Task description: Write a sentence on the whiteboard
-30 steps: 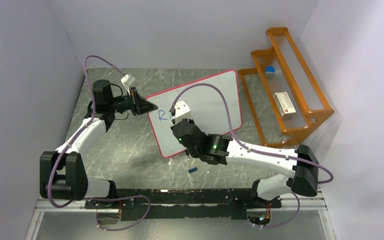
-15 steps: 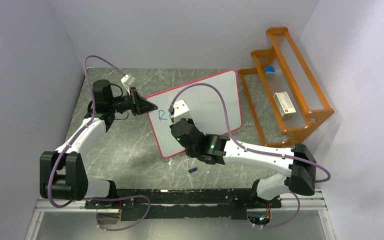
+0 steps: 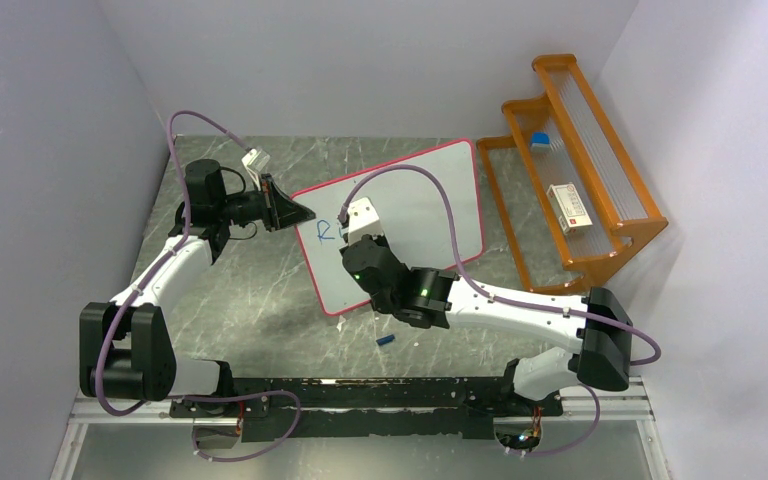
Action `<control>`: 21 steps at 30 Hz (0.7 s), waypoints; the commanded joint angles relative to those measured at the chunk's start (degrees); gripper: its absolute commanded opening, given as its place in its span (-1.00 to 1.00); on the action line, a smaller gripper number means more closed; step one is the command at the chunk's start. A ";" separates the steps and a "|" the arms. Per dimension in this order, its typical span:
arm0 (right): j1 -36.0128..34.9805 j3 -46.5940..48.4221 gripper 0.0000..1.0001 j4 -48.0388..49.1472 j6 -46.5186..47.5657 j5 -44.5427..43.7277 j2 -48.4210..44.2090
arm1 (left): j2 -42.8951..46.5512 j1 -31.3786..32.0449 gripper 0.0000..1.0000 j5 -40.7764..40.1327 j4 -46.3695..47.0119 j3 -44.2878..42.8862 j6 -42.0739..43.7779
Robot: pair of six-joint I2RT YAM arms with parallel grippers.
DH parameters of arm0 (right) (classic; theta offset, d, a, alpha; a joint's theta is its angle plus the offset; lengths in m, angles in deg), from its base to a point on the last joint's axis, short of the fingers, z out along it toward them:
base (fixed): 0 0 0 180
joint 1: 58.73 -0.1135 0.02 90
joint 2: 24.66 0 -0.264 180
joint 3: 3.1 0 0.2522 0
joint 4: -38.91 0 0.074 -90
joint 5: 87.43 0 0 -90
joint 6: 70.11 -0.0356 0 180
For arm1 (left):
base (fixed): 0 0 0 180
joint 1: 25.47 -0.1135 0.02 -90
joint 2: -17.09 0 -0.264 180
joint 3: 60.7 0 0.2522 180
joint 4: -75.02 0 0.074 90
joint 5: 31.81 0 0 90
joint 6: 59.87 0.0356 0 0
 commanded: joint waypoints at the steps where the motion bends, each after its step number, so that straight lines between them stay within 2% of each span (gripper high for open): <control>1: 0.39 0.76 -1.00 2.63 0.26 -2.02 0.45 | -1.69 1.63 -0.90 -1.77 -3.98 0.96 4.79; 21: 1.18 0.83 -1.00 3.71 0.62 -1.56 1.76 | -1.76 1.71 -0.89 -1.64 -4.22 0.87 5.00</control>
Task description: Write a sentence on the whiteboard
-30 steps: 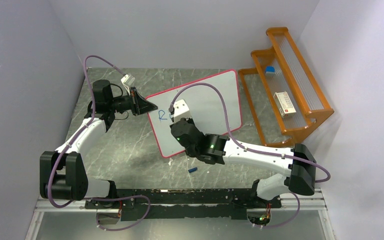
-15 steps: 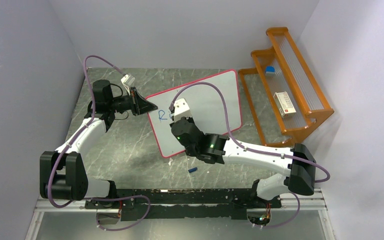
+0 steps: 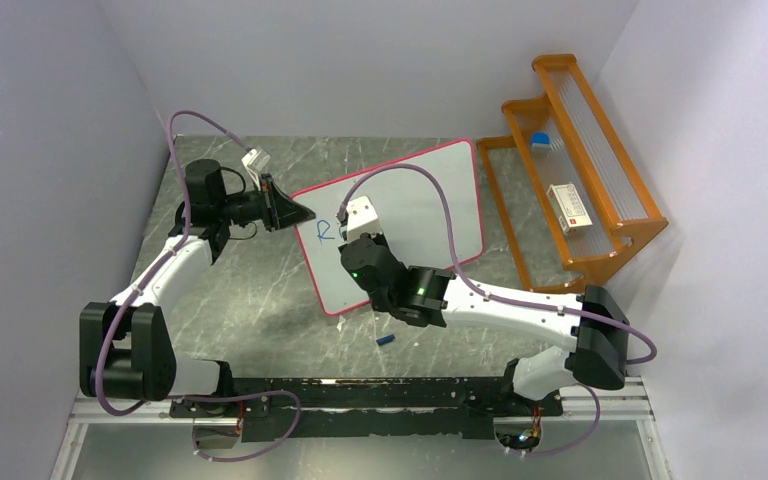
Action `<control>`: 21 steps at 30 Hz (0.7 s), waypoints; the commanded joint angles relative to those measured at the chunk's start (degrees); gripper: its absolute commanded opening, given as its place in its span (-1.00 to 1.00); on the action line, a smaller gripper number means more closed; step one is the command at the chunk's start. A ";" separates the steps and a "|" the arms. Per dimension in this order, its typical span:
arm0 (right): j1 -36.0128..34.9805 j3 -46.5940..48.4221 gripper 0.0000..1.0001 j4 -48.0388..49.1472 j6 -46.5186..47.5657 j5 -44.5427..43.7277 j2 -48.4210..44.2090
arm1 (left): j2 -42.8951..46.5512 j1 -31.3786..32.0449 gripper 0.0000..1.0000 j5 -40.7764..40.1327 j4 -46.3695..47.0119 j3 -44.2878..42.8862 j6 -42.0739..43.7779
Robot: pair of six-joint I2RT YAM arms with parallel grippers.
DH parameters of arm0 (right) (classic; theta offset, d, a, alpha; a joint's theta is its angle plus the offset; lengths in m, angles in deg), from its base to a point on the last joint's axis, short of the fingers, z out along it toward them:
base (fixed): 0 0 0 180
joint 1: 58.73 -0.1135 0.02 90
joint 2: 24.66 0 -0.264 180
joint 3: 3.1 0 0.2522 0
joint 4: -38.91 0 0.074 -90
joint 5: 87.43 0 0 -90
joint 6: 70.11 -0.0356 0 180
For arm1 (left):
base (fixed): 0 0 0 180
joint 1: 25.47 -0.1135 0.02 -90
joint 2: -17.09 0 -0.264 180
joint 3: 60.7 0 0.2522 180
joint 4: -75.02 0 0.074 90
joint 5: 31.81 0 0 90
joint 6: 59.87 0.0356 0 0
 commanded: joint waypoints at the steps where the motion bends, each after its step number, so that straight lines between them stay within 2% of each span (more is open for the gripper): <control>1: 0.55 0.81 -1.00 2.16 0.03 -0.19 0.60 | -1.76 1.71 -0.90 -1.59 -4.22 0.87 4.98; 21: 0.50 1.15 -1.00 0.44 0.49 3.91 0.60 | -1.76 1.79 -0.90 -1.94 -4.60 0.70 5.24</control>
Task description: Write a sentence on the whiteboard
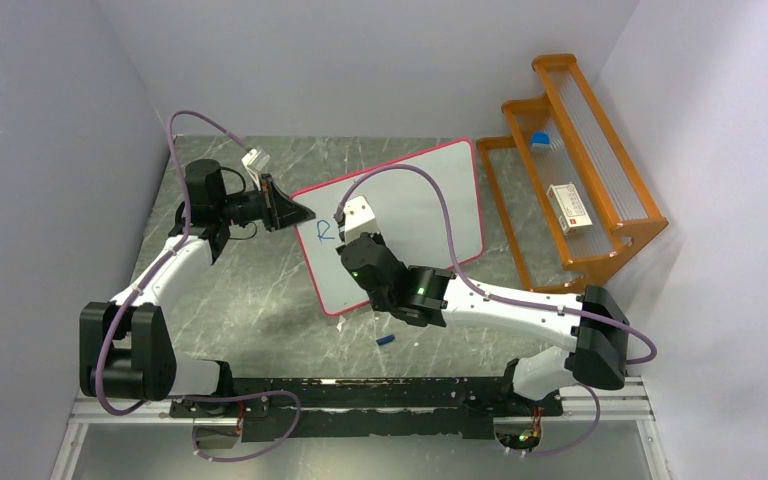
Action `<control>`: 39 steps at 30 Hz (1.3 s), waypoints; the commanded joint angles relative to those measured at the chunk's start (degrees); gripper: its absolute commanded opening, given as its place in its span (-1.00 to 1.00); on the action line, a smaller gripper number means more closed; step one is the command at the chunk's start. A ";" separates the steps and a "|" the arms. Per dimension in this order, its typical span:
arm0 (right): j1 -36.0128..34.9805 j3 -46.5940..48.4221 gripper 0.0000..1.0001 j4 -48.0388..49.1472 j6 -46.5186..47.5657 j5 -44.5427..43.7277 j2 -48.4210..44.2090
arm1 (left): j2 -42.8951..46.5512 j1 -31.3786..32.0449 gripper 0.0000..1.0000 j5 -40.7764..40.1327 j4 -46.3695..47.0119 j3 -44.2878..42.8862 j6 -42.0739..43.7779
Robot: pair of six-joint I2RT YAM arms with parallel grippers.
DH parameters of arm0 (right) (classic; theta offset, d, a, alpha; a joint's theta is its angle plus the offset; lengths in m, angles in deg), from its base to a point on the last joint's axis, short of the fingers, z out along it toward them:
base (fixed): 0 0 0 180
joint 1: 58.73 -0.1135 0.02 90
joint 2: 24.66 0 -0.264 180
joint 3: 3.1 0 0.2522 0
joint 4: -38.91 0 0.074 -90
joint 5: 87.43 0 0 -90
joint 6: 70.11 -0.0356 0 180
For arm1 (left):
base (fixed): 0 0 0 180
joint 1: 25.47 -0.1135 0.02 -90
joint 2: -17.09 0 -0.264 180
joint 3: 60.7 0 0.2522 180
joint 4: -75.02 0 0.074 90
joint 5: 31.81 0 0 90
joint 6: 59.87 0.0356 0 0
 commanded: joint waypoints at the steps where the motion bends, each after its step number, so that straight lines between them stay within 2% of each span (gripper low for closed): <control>1: 0.46 1.03 -1.00 -0.54 -0.63 1.71 0.51 | -1.64 1.79 -0.90 -1.87 -4.55 0.70 5.16; 23: 0.48 -0.71 -1.00 -6.29 -4.72 -3.30 -1.18 | -1.72 1.79 -0.90 -2.02 -4.55 0.70 5.17; 39: 0.45 -1.21 -1.00 -4.02 -5.64 3.62 -0.75 | -1.89 1.93 -0.89 -2.22 -4.92 0.64 5.41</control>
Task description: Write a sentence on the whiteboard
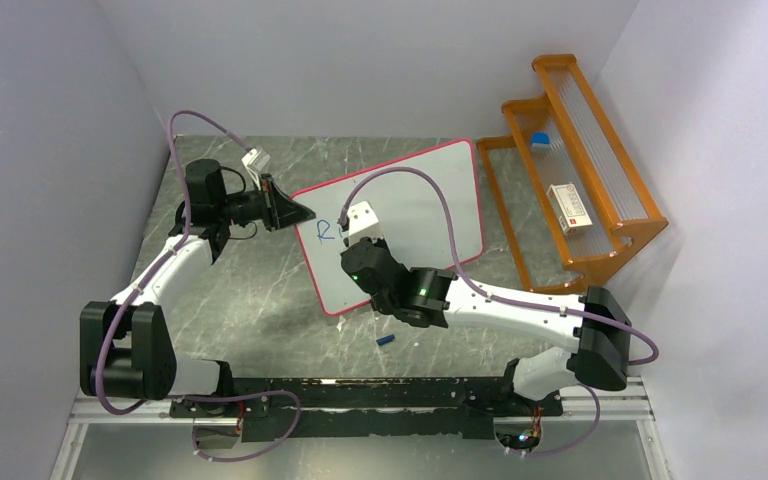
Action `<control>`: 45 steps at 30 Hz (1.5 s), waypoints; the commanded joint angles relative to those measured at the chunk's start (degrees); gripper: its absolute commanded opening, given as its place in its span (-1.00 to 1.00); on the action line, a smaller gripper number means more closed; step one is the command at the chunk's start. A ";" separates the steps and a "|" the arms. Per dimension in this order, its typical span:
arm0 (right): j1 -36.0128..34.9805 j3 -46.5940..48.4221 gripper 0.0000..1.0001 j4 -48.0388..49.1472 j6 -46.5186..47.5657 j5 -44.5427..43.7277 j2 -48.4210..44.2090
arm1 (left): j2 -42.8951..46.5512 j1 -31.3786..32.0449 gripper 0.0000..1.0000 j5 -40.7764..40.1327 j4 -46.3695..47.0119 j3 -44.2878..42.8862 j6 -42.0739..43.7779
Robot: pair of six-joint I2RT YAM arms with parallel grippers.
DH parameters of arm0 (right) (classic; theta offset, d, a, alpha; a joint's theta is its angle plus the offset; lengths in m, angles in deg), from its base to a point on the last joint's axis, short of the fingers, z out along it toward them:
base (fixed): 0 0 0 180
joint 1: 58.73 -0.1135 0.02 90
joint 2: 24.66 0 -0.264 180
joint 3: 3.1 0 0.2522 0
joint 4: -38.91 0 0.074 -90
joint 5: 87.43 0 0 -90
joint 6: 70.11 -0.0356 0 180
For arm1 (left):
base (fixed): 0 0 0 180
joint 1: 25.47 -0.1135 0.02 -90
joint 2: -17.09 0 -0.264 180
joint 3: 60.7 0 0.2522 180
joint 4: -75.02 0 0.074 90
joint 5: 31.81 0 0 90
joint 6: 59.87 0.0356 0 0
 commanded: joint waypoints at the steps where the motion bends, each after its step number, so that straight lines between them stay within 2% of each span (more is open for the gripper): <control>1: 0.52 -0.39 -1.00 1.86 -1.00 2.40 0.10 | -1.72 1.95 -0.90 -2.14 -4.98 0.70 5.47; 10: 0.49 -1.77 -1.00 4.63 -0.48 1.08 -2.37 | -1.55 1.97 -0.90 -2.42 -5.32 0.65 5.65; 23: 2.95 -4.17 -1.00 3.31 -0.70 2.04 -7.68 | -1.54 1.97 -0.90 -2.66 -5.92 0.43 6.14; 45: 6.27 -3.91 -1.00 5.72 -0.35 6.22 -4.52 | -1.76 1.97 -0.90 -2.71 -6.25 0.26 6.34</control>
